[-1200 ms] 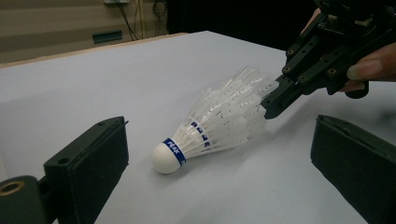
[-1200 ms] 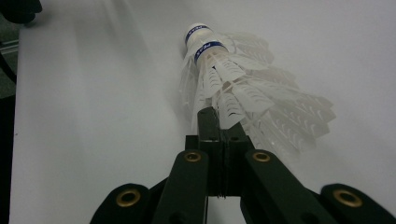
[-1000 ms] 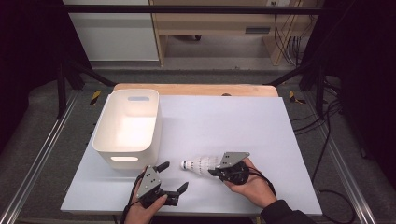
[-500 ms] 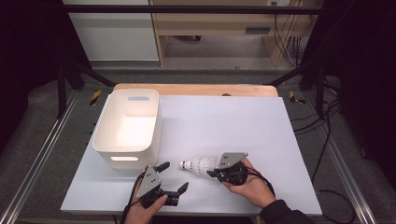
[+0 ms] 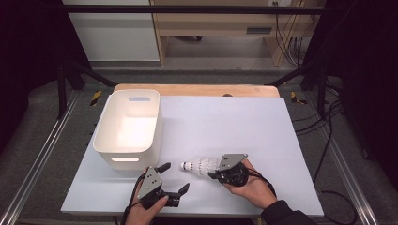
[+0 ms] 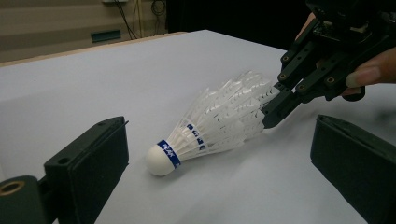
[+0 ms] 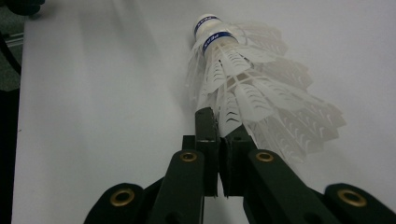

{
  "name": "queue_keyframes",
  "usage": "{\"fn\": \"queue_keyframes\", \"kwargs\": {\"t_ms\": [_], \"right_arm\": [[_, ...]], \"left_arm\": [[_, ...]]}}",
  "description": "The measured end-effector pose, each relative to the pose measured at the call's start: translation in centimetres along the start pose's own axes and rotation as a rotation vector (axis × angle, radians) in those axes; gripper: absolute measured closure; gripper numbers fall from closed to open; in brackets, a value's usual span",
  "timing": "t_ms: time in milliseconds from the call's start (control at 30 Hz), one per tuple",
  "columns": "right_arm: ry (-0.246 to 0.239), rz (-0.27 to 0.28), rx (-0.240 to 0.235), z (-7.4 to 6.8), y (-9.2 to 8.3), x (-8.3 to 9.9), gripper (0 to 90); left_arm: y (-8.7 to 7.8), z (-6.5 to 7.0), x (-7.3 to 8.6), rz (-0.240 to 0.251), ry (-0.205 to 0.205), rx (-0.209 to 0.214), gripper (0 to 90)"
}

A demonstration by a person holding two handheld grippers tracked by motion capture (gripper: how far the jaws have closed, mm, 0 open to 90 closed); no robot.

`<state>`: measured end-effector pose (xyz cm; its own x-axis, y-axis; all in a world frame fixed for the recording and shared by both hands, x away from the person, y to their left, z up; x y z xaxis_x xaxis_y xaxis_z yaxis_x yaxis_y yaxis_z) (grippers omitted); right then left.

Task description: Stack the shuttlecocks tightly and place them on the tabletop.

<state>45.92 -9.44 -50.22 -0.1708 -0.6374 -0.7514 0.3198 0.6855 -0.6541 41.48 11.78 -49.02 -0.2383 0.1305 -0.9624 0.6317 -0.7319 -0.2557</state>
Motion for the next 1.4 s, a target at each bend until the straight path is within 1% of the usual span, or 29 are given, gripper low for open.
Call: {"fn": "queue_keyframes", "kwargs": {"t_ms": [167,367,567,633,733,933,1100,1200,1400], "right_arm": [[-0.003,-0.006,-0.003,-0.1,0.1,0.0,87.1],[-0.005,-0.012,0.000,-0.1,0.1,0.1,84.3],[-0.001,-0.017,0.007,-0.1,-0.1,0.1,77.2],[0.002,-0.019,0.009,-0.2,-0.1,0.2,73.3],[0.008,-0.022,0.017,-0.2,-0.2,0.2,65.3],[0.035,-0.022,0.029,-0.1,-0.4,0.5,50.9],[0.045,-0.017,0.047,-0.1,-0.6,0.6,42.8],[0.046,-0.012,0.057,-0.2,-0.8,0.7,36.2],[0.047,-0.017,0.073,-0.4,-1.1,0.8,27.9]], "left_arm": [[0.0,0.0,0.0,-0.001,0.001,0.001,4.1],[0.0,0.0,0.0,-0.003,0.002,0.002,4.1],[0.0,0.0,0.0,-0.002,0.000,0.002,4.1],[0.0,0.0,0.0,-0.002,0.000,0.003,4.1],[0.0,0.0,0.0,-0.003,0.000,0.003,4.1],[0.0,0.0,0.0,-0.002,-0.001,0.003,4.1],[0.0,0.0,0.0,-0.002,0.000,0.007,4.0],[0.0,0.0,0.0,-0.001,0.000,0.007,4.0],[0.0,0.0,0.0,0.000,0.000,0.006,4.0]]}}
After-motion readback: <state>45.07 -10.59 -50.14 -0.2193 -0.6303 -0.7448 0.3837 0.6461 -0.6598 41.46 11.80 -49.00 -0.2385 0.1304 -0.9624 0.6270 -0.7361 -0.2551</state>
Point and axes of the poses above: each handheld gripper's, and its own axes: y roughly forward along the jaws, x roughly out of its underside, z roughly to its right, the point moved 5 cm from there along y, roughly forward along the jaws, and after that the axes turned 4 degrees about -y, right-handed, at the moved point
